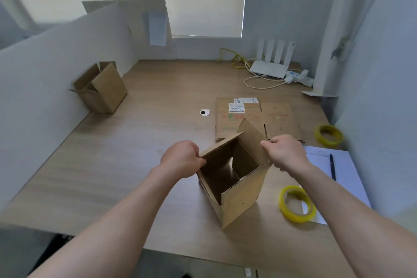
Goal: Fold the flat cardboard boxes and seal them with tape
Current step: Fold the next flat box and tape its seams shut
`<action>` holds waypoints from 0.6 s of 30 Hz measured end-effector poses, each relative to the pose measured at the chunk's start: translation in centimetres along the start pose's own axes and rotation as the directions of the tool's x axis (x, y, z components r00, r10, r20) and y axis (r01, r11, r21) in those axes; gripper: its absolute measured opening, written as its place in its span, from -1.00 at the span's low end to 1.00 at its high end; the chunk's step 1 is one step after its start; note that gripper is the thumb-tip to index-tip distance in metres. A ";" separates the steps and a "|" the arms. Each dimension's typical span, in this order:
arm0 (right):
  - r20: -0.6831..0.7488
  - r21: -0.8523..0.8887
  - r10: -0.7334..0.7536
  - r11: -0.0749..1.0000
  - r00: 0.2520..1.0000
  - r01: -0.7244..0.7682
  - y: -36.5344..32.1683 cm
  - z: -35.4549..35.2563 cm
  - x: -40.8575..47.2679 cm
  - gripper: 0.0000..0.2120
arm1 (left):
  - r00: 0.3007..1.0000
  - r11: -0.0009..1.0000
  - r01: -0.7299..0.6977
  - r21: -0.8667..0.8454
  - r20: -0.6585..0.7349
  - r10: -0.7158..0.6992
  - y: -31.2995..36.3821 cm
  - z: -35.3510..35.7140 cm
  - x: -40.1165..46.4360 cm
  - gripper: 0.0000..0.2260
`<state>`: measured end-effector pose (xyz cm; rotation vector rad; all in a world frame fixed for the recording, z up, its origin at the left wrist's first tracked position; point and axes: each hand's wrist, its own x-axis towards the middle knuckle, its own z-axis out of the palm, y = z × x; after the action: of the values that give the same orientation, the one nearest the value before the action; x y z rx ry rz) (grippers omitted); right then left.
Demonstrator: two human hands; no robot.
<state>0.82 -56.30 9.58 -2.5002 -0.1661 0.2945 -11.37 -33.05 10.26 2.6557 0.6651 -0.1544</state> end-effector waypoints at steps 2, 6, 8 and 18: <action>0.016 0.190 0.044 0.981 0.999 -0.046 0.1 0.0 0.0 -0.69 | 1.000 0.995 -0.023 0.100 -0.010 0.024 0.8 -0.2 -0.2 -0.78; -0.041 0.501 0.003 0.865 0.999 0.018 0.5 0.3 -0.8 -0.89 | 0.996 0.960 -0.082 0.266 0.052 0.071 1.9 -0.1 -0.9 -0.89; -0.068 0.579 -0.019 0.813 0.997 0.055 0.6 1.1 -1.9 -0.76 | 0.990 0.954 -0.127 0.272 0.099 0.103 2.2 0.4 -1.3 -0.96; -0.155 0.119 -0.311 0.936 0.938 0.331 3.6 6.2 -4.6 -0.72 | 0.881 0.949 -0.238 -0.205 0.365 0.300 1.6 1.3 -2.1 -0.46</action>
<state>-4.98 -56.54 3.37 -2.2935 -0.4766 0.0012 -12.45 -35.72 10.02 2.4290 0.1640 -0.5177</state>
